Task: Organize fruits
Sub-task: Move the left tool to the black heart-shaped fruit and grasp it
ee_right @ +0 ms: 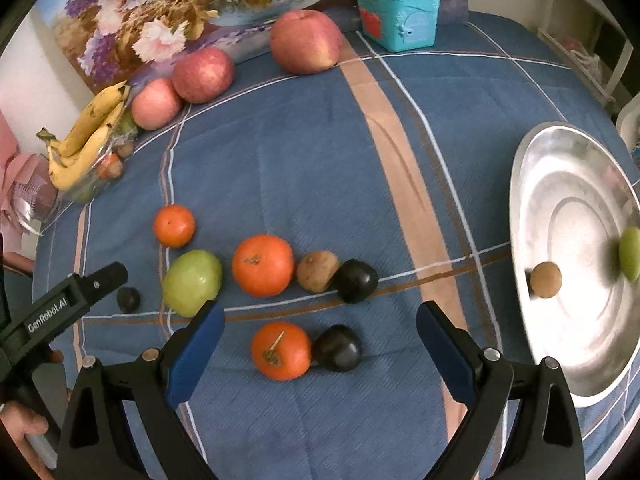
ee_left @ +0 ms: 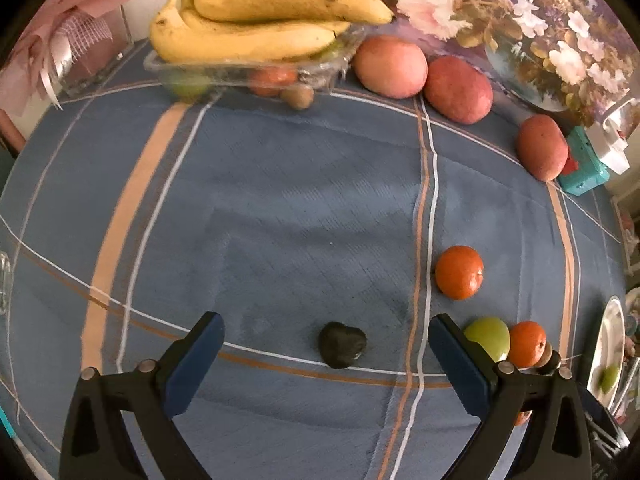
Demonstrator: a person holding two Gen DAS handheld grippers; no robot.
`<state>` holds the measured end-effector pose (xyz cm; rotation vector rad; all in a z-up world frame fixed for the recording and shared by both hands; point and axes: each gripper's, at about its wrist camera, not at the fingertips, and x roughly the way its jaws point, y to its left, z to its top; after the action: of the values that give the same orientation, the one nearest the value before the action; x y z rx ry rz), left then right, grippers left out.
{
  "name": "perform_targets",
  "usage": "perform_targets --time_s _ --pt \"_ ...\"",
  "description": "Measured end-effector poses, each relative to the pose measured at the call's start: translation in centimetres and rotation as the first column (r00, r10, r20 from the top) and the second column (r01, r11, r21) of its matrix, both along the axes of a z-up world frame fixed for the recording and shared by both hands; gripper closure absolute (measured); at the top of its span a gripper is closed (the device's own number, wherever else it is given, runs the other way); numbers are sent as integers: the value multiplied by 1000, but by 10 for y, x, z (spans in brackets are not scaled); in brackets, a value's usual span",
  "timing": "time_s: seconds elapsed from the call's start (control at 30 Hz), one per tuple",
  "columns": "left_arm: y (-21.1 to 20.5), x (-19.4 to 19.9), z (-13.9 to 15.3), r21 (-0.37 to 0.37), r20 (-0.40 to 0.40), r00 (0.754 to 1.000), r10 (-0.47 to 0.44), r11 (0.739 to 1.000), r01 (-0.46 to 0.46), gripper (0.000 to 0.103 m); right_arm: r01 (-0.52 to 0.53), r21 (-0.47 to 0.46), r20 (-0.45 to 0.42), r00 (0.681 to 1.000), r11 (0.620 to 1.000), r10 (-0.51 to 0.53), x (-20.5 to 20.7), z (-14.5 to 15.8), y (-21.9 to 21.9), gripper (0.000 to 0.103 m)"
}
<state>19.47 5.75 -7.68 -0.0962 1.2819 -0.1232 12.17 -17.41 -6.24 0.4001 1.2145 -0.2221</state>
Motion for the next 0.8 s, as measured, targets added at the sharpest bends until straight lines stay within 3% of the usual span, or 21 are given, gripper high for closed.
perform_targets --time_s 0.2,0.5,0.73,0.8 --pt "-5 2 -14 -39 -43 999 10 999 -12 5 7 0 -12 1000 1000 -7 4 -3 -8 6" --pt "-16 9 -22 -19 -50 999 3 1000 -4 10 -59 -17 -67 996 998 57 17 -18 7 6" --pt "-22 17 -22 -7 -31 1000 1 1000 -1 27 -50 3 -83 995 999 50 21 -28 5 6" --pt "-25 18 -21 -2 -32 999 -11 1000 11 28 -41 10 -78 996 999 41 22 -27 4 6"
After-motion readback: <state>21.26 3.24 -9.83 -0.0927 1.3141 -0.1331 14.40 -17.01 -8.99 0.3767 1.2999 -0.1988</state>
